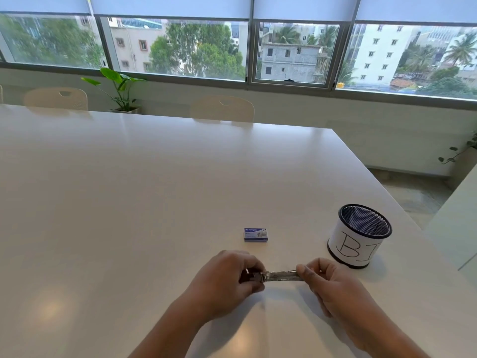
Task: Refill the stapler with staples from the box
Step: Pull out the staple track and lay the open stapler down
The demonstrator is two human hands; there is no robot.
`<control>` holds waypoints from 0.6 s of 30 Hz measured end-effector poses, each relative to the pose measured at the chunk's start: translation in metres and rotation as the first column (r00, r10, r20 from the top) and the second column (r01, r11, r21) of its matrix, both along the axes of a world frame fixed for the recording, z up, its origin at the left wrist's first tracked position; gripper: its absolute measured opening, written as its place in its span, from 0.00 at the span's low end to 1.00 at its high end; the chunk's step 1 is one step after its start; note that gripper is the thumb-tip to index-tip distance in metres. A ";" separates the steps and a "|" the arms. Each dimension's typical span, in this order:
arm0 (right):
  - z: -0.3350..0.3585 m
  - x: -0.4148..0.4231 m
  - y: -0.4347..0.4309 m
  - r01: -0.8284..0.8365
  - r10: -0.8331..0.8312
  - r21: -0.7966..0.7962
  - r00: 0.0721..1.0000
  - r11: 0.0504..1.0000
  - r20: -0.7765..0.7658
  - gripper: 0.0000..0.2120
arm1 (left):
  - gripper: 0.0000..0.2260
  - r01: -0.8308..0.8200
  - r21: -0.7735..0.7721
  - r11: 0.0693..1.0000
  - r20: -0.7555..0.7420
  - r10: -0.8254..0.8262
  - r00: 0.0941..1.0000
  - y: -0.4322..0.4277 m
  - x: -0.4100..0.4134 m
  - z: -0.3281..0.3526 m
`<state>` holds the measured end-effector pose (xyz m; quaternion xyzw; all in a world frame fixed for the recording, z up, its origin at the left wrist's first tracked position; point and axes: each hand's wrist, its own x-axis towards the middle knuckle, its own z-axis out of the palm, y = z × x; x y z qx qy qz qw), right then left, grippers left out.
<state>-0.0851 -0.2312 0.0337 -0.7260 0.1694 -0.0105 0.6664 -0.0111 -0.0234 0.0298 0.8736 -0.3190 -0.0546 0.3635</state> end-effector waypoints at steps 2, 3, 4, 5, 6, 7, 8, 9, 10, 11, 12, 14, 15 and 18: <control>0.001 -0.001 -0.006 -0.063 0.070 -0.153 0.997 0.986 0.042 0.04 | 0.08 -0.003 -0.010 1.000 0.039 0.003 0.999 0.000 0.002 -0.002; 0.002 -0.001 -0.009 -0.094 0.107 -0.197 0.993 0.976 0.054 0.03 | 0.08 -0.002 -0.011 1.000 0.054 0.002 0.999 0.000 0.002 -0.004; 0.002 -0.001 -0.011 -0.121 0.139 -0.238 0.988 0.964 0.062 0.04 | 0.09 0.000 -0.009 1.000 0.065 0.000 0.998 0.000 0.002 -0.005; 0.001 -0.001 -0.013 -0.144 0.169 -0.292 0.984 0.946 0.063 0.05 | 0.09 0.004 -0.005 1.000 0.072 -0.003 0.997 -0.001 0.002 -0.006; 0.001 -0.001 -0.015 -0.159 0.193 -0.359 0.979 0.920 0.061 0.06 | 0.09 0.013 -0.004 1.000 0.075 -0.013 0.997 -0.002 0.002 -0.008; 0.000 -0.001 -0.015 -0.171 0.216 -0.429 0.975 0.887 0.059 0.07 | 0.09 0.023 -0.006 1.000 0.074 -0.023 0.997 -0.003 0.001 -0.008; -0.001 -0.002 -0.016 -0.174 0.236 -0.502 0.970 0.847 0.062 0.08 | 0.09 0.030 -0.011 0.999 0.075 -0.029 0.997 -0.004 0.000 -0.008; -0.003 -0.002 -0.017 -0.169 0.253 -0.572 0.965 0.803 0.069 0.10 | 0.09 0.032 -0.015 0.999 0.076 -0.031 0.997 -0.005 -0.001 -0.008; -0.005 -0.002 -0.017 -0.157 0.266 -0.634 0.961 0.757 0.079 0.10 | 0.09 0.033 -0.019 0.999 0.075 -0.032 0.997 -0.006 -0.001 -0.009; -0.006 -0.003 -0.018 -0.144 0.275 -0.682 0.957 0.717 0.087 0.10 | 0.09 0.034 -0.024 0.999 0.069 -0.032 0.997 -0.006 -0.002 -0.008; -0.007 -0.003 -0.018 -0.134 0.284 -0.714 0.954 0.687 0.094 0.10 | 0.09 0.036 -0.031 0.999 0.062 -0.034 0.998 -0.007 -0.002 -0.009; -0.007 -0.004 -0.018 -0.128 0.295 -0.742 0.950 0.659 0.098 0.09 | 0.09 0.037 -0.044 0.998 0.054 -0.035 0.998 -0.007 -0.003 -0.008; -0.007 -0.004 -0.018 -0.126 0.298 -0.747 0.949 0.652 0.100 0.09 | 0.09 0.035 -0.050 0.998 0.061 -0.032 0.998 -0.007 -0.004 -0.007; -0.007 -0.004 -0.019 -0.112 0.293 -0.760 0.950 0.640 0.107 0.09 | 0.10 0.016 -0.020 1.000 0.150 -0.013 0.989 -0.007 -0.005 -0.005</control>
